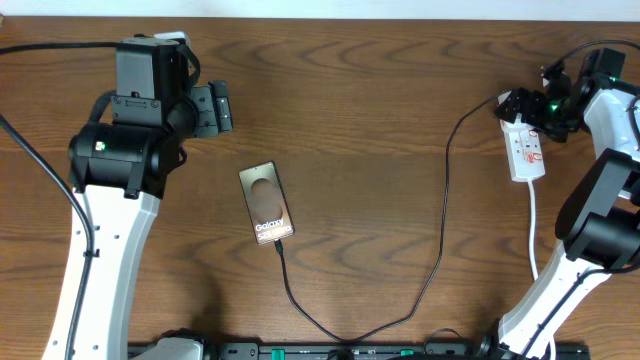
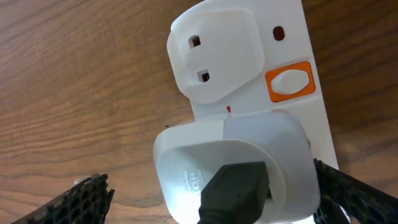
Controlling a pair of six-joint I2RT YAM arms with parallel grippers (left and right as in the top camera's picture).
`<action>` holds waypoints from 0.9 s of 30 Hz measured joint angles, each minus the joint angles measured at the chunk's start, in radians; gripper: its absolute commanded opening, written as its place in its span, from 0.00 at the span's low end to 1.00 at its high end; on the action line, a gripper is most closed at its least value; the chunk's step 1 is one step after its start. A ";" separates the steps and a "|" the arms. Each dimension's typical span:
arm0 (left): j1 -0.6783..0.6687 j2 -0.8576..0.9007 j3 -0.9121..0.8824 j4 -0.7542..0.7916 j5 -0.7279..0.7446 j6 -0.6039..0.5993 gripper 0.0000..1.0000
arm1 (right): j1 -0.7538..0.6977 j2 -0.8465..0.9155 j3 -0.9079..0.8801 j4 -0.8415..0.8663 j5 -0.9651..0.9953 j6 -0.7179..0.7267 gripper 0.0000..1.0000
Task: Plug charger to phone and switch on socket
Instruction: 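Press the orange switch down with the right gripper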
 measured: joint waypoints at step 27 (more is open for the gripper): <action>0.000 0.000 0.000 0.000 0.000 0.000 0.89 | -0.003 0.000 0.012 -0.042 0.000 0.009 0.99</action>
